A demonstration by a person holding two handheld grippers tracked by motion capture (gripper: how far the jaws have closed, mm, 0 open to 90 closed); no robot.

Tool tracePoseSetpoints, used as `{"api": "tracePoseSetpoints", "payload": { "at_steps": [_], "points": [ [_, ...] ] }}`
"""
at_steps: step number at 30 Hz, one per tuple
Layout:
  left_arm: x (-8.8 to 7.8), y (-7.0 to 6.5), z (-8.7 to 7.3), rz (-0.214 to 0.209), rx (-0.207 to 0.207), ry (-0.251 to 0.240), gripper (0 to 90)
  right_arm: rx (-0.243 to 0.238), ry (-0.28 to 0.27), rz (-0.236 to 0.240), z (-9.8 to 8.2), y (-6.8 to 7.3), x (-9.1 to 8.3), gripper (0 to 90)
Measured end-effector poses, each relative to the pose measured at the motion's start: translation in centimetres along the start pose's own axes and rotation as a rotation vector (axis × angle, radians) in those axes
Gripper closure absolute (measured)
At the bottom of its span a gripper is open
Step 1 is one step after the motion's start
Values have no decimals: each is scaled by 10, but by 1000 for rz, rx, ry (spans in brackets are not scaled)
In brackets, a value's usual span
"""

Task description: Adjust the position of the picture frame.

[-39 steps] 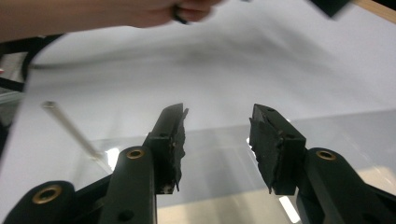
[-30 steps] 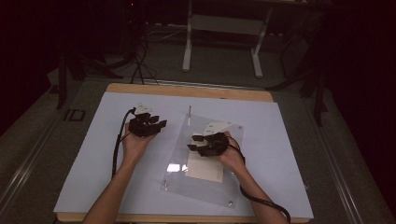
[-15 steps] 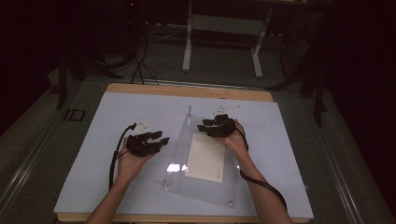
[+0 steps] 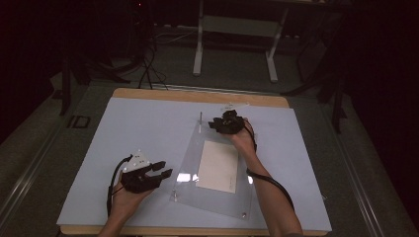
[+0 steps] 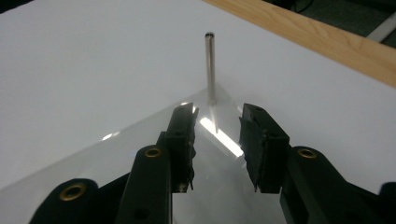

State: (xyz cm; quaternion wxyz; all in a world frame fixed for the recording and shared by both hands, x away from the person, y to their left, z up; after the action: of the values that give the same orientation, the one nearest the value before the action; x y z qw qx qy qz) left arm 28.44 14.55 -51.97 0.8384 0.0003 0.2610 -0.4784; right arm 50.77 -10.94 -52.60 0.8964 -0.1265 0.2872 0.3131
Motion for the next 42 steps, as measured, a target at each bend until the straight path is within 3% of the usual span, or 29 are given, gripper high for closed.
{"api": "tracePoseSetpoints", "payload": {
  "at_steps": [8, 12, 15, 17, 20, 25, 28, 34, 38, 42],
  "points": [
    [-14, -21, -14, -9, 20, -16, 564, -3, 14, -13, 17, 10, 29, 647],
    [-20, -30, -19, -17, 34, -35, 564, 21, 20, -37, 19, 14, 46, 712],
    [-21, -32, -25, 7, 63, -34, 562, 13, 35, -51, 19, 17, 56, 773],
    [-19, -30, -29, -20, 39, -39, 555, 12, 50, -55, 22, 20, 60, 842],
    [-16, -31, -30, -37, 37, -32, 553, -25, 64, -103, 25, 24, 61, 850],
    [-6, -38, -31, -61, 55, 13, 544, -9, 61, -102, 24, 24, 61, 849],
    [4, -39, -35, -55, 63, 66, 572, -10, 65, -102, 24, 24, 60, 849],
    [19, -42, -41, -77, 82, 120, 663, -13, 66, -105, 24, 24, 60, 849],
    [26, -45, -40, -99, 87, 113, 694, -11, 69, -99, 25, 24, 60, 844],
    [30, -45, -40, -75, 84, 118, 728, 19, 49, -93, 24, 23, 62, 802]
  ]
}}
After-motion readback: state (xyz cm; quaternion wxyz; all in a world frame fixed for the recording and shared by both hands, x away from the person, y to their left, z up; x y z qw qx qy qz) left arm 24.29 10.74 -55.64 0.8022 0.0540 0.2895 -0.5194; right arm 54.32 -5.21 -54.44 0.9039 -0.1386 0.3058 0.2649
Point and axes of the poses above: each handheld gripper's, and its own axes: x roughly forward along the jaws, z roughly out of its top, y roughly to its left, the point moved 4 cm from there along x, roughly forward along the jaws, and after that the axes turned 13 degrees about -z, right-handed, at the moved point
